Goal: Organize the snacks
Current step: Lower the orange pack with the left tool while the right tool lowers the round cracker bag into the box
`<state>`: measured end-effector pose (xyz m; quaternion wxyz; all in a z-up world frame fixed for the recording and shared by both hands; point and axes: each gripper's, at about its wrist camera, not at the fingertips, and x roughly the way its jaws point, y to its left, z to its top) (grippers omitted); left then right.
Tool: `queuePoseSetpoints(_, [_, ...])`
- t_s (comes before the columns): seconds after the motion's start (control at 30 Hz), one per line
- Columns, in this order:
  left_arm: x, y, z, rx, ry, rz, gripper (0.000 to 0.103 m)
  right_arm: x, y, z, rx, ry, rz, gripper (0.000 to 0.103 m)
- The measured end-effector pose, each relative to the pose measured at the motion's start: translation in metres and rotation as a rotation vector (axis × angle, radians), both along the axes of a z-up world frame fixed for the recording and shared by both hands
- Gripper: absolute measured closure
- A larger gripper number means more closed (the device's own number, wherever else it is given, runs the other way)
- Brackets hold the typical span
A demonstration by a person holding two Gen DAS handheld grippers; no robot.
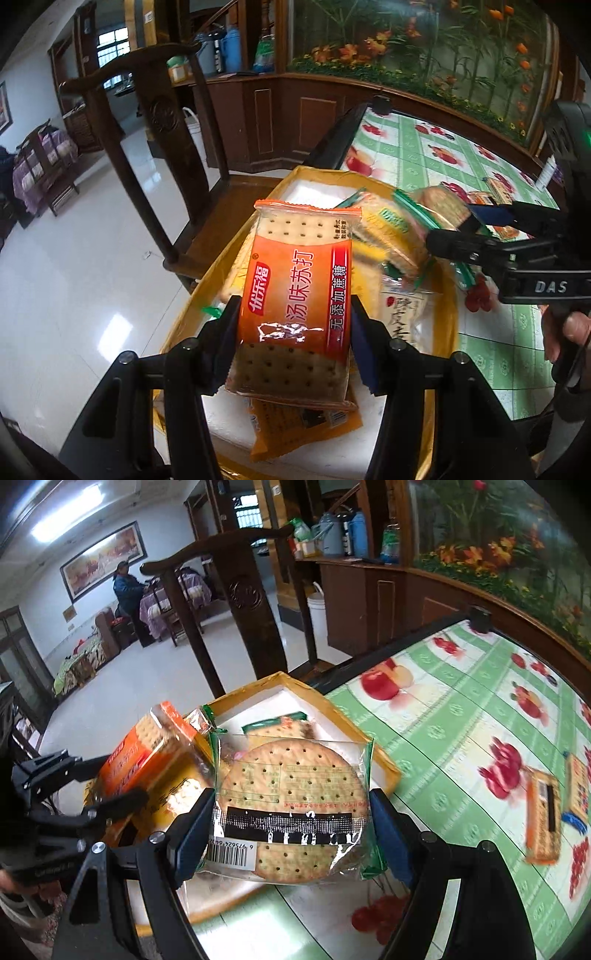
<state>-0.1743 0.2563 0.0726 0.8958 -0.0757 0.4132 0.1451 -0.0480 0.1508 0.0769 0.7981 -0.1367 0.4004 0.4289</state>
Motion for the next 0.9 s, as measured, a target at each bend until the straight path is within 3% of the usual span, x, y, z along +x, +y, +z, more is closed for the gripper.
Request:
queuePoseSetpoints(0.27, [0.001, -0.002, 0.000, 0.023, -0.009, -0.002, 0.046, -0.009, 0.042, -0.017, -0.098, -0.052, 0.044, 0.018])
queuePoseSetpoints(0.5, [0.000, 0.002, 0.005, 0.026, -0.025, 0.027, 0.046, -0.014, 0.020, -0.002, -0.032, -0.036, 0.015, 0.015])
queuePoseSetpoints(0.7, [0.002, -0.002, 0.010, 0.061, -0.037, 0.040, 0.036, -0.003, 0.002, 0.000, 0.020, 0.013, -0.030, 0.013])
queuePoseSetpoints(0.8, [0.002, -0.004, 0.012, 0.051, -0.048, 0.043, 0.022, -0.004, -0.006, 0.000, 0.035, 0.019, -0.044, 0.013])
queuePoseSetpoints(0.9, [0.004, -0.010, 0.017, 0.055, -0.068, 0.044, 0.017, -0.007, -0.018, 0.003, 0.049, 0.008, -0.061, 0.013])
